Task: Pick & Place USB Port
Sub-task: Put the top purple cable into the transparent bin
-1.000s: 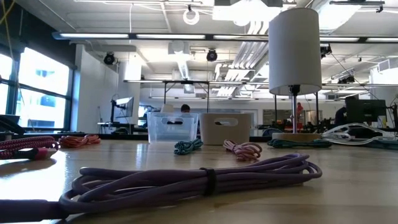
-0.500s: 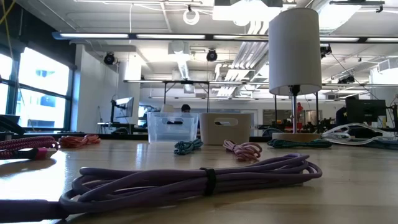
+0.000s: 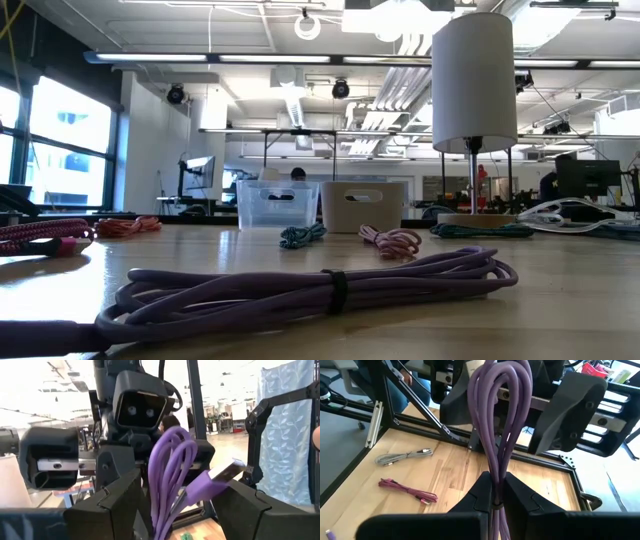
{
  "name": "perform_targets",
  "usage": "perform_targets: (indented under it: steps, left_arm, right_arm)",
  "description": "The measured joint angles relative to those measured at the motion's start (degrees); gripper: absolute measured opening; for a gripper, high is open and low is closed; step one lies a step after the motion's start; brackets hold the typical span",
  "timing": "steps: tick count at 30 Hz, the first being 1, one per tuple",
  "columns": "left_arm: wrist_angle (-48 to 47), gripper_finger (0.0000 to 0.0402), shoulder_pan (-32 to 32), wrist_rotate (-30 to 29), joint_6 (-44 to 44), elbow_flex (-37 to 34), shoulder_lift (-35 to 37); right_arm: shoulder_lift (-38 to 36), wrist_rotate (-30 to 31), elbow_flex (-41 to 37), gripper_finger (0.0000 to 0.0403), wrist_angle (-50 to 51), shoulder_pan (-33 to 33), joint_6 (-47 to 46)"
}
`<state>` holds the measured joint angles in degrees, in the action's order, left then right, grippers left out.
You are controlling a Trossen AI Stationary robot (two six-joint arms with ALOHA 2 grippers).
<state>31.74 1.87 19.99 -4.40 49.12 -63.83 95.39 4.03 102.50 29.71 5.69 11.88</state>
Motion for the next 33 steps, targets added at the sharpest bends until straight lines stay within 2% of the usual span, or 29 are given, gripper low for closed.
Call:
perform_targets:
  steps: [20,22,25,30,33]
  left_arm:
    - [2.65,0.022,0.0,-0.16,-1.67,0.0,-2.12]
    - [2.88,0.0201,0.0,-0.15,-2.84,0.0,-2.12]
    - [2.85,0.0151,0.0,-0.15,-4.85,0.0,-2.12]
    - [2.78,0.0023,0.07,0.91,-10.07,0.0,-2.12]
    - [2.74,0.0018,0.09,0.0,-10.57,0.0,-2.12]
  right_arm:
    - [0.02,-0.59,0.0,0.0017,0.0,-0.07,-0.02]
    - [0.02,-0.59,0.0,0.0017,0.0,-0.07,-0.02]
    - [0.02,-0.59,0.0,0.0017,0.0,-0.12,-0.02]
    - [0.07,-1.06,0.0,0.002,0.03,-0.54,-1.16]
    - [0.07,-1.01,0.0,0.0037,0.13,-0.76,-1.4]
